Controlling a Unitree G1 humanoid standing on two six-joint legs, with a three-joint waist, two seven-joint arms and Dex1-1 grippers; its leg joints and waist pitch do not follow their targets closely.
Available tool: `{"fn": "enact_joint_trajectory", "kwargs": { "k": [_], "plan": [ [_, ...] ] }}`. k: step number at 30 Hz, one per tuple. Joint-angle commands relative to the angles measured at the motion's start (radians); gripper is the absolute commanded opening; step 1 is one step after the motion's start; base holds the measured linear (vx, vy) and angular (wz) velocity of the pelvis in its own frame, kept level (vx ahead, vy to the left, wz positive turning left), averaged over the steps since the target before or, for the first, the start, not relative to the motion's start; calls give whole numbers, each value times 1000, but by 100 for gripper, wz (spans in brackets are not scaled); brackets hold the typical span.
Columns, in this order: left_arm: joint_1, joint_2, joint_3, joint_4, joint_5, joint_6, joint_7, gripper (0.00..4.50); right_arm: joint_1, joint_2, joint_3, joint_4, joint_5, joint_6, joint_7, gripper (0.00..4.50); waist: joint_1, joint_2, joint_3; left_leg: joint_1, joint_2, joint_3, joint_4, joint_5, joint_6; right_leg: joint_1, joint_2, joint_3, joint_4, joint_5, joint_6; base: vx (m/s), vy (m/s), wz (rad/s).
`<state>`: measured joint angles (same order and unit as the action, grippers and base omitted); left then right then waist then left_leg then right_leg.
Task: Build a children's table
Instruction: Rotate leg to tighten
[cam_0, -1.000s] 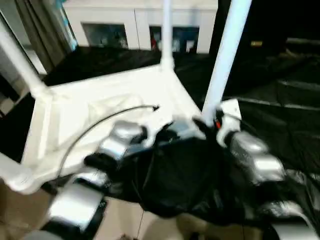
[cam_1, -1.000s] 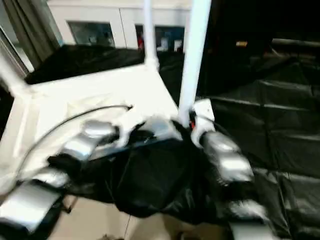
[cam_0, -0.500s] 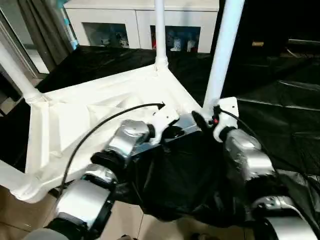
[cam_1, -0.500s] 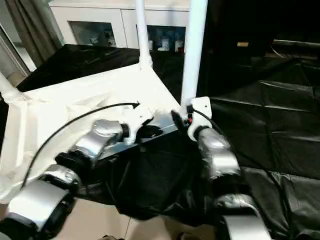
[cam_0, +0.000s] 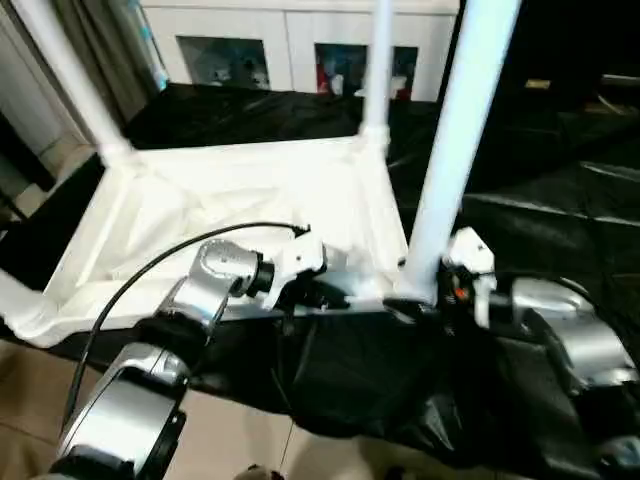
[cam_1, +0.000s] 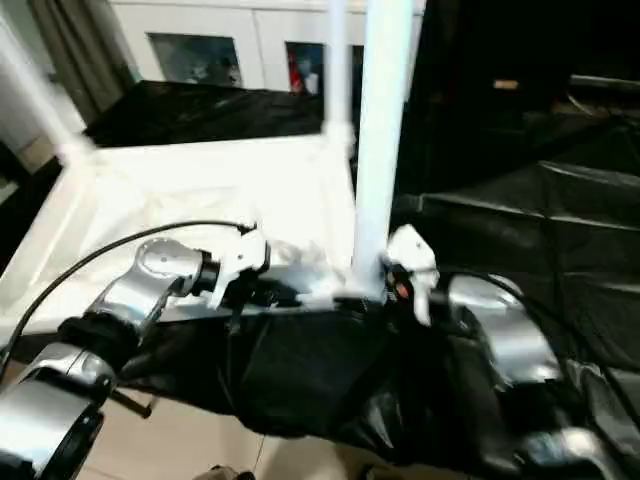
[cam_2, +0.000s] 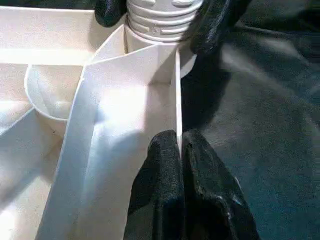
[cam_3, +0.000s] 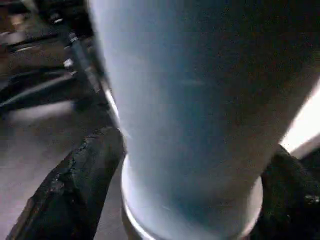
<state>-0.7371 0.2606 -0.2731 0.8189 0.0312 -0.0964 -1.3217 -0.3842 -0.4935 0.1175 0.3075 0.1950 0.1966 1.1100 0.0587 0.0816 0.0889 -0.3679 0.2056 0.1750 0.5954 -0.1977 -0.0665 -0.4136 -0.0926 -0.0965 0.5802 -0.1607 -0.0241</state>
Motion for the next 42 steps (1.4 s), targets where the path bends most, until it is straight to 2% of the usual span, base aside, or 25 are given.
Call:
{"fn": "enact_joint_trajectory", "kwargs": {
  "k": [1, 4, 8, 11, 12, 14, 15, 17, 18, 20, 21, 22, 23, 25, 26, 27, 30, 31, 32, 33, 35, 37, 40, 41, 42],
  "plan": [
    [11, 2, -19, -25, -11, -3, -46, 0, 6, -11, 8, -31, 16, 16, 25, 350, -3, -15, -78, 5, 24, 1, -61, -112, 160, 68, -49, 44, -52, -156, -271, 0, 0, 0],
    [16, 6, -12, -32, -23, 2, -55, 0, 11, -13, 2, -45, 27, 35, 40, 324, -4, -17, -80, 6, 23, 1, -61, -111, 141, 68, -47, 46, -52, -154, -266, 0, 0, 0],
    [20, 1, -8, -36, -30, 8, -46, 0, 16, 4, 7, -53, 30, 45, 37, 295, -3, -21, -84, 1, 20, 1, -57, -72, 152, 71, -48, 46, -45, -109, -267, 0, 0, 0],
    [17, -20, 9, -32, -36, 20, -7, 0, 25, 28, 12, -51, 33, 44, -2, 281, -4, -23, -83, 0, 19, 1, -57, -66, 157, 71, -48, 44, -46, -115, -266, 0, 0, 0],
    [3, -37, 13, -5, -15, 11, 62, 0, 23, 54, 9, -26, 14, 50, -60, 280, -5, -27, -82, 0, 19, 2, -58, -75, 152, 70, -47, 44, -49, -141, -258, 0, 0, 0],
    [-24, -58, 5, 36, 24, 16, 150, 0, 9, 101, -2, 35, -29, 32, -176, 279, -8, -23, -76, 4, 16, 4, -60, -114, 124, 63, -49, 43, -63, -235, -235, 0, 0, 0],
    [-45, -77, 9, 65, 40, 20, 215, 0, -2, 133, -16, 76, -42, 27, -247, 278, -11, -23, -72, 10, 14, 3, -64, -151, 95, 61, -49, 41, -71, -314, -214, 0, 0, 0],
    [-73, -108, 24, 102, 46, 36, 300, 0, -19, 181, -41, 130, -56, 22, -352, 278, -17, -26, -67, 13, 9, 1, -68, -184, 68, 62, -49, 40, -84, -405, -177, 0, 0, 0],
    [-104, -148, 41, 137, 48, 51, 398, 0, -46, 247, -90, 191, -47, 35, -487, 277, -23, -27, -67, 16, 8, 3, -68, -187, 60, 57, -47, 41, -85, -411, -175, 0, 0, 0],
    [-123, -175, 44, 160, 55, 64, 461, 0, -70, 296, -124, 238, -40, 36, -587, 277, -29, -20, -67, 16, 7, -2, -72, -202, 50, 62, -48, 36, -89, -438, -165, 0, 0, 0],
    [-130, -187, 46, 168, 58, 72, 485, 0, -82, 317, -138, 260, -39, 31, -635, 277, -34, -23, -64, 16, 6, -1, -73, -214, 54, 59, -46, 35, -95, -447, -156, 0, 0, 0],
    [-130, -187, 46, 168, 58, 72, 485, 0, -82, 317, -138, 260, -39, 31, -635, 277, -34, -24, -65, 17, 6, -1, -72, -219, 56, 59, -47, 35, -95, -448, -154, 0, 0, 0],
    [-140, -209, 54, 183, 56, 85, 533, 0, -101, 350, -151, 291, -38, 14, -691, 277, -34, -13, -65, 18, 6, -2, -73, -226, 57, 59, -49, 36, -96, -448, -154, 0, 0, 0],
    [-155, -243, 63, 209, 57, 93, 603, 0, -133, 403, -157, 338, -46, -5, -763, 277, -38, -20, -66, 16, 4, -4, -74, -227, 54, 62, -47, 34, -95, -435, -156, 0, 0, 0],
    [-162, -260, 68, 224, 57, 91, 629, 0, -150, 427, -149, 358, -62, -18, -784, 277, -40, -13, -66, 17, 3, -1, -72, -226, 53, 57, -46, 36, -96, -421, -161, 0, 0, 0],
    [-166, -271, 70, 236, 58, 85, 638, 0, -164, 445, -133, 372, -78, -32, -780, 277, -40, -17, -68, 16, 2, -3, -72, -228, 56, 61, -46, 34, -95, -412, -162, 0, 0, 0],
    [-166, -279, 64, 250, 64, 60, 621, 0, -179, 468, -103, 374, -86, -71, -712, 277, -38, -18, -68, 13, 3, -2, -72, -221, 73, 64, -46, 37, -91, -381, -173, 0, 0, 0],
    [-164, -277, 62, 248, 64, 57, 612, 0, -178, 467, -100, 370, -82, -73, -697, 312, -37, -23, -70, 10, 3, -2, -72, -208, 82, 67, -48, 38, -87, -368, -175, 0, 0, 0],
    [-164, -276, 62, 247, 64, 56, 610, 0, -178, 467, -99, 369, -82, -74, -693, 333, -36, -21, -70, 12, 4, -1, -72, -205, 90, 64, -48, 38, -88, -370, -178, 0, 0, 0],
    [-151, -261, 52, 232, 64, 38, 565, 0, -168, 451, -84, 342, -70, -71, -630, 347, -36, -25, -72, 10, 4, -1, -71, -199, 95, 67, -48, 38, -87, -367, -179, 0, 0, 0],
    [-143, -251, 46, 222, 63, 25, 538, 0, -161, 439, -71, 328, -71, -72, -601, 357, -38, -25, -69, 0, 3, -4, -74, -194, 103, 74, -49, 35, -86, -383, -168, 0, 0, 0],
    [-125, -229, 37, 203, 54, -4, 461, 0, -149, 403, -41, 302, -88, -86, -547, 370, -41, -26, -72, 2, 3, -5, -73, -190, 105, 73, -50, 36, -89, -392, -161, 0, 0, 0],
    [-97, -181, 21, 179, 56, -41, 344, 0, -124, 343, -24, 253, -79, -88, -437, 370, -48, -24, -75, 1, 4, -4, -70, -168, 119, 74, -50, 38, -86, -359, -178, 0, 0, 0],
    [-74, -140, 13, 153, 48, -58, 260, 0, -96, 279, -7, 201, -65, -67, -341, 370, -49, -23, -77, -5, 4, -4, -68, -152, 128, 79, -49, 37, -80, -326, -187, 0, 0, 0],
    [-64, -122, 11, 140, 41, -61, 220, 0, -80, 250, -1, 173, -59, -57, -294, 370, -43, -24, -79, -2, 7, -3, -67, -142, 139, 79, -48, 37, -77, -298, -196, 0, 0, 0]
  ]
}}
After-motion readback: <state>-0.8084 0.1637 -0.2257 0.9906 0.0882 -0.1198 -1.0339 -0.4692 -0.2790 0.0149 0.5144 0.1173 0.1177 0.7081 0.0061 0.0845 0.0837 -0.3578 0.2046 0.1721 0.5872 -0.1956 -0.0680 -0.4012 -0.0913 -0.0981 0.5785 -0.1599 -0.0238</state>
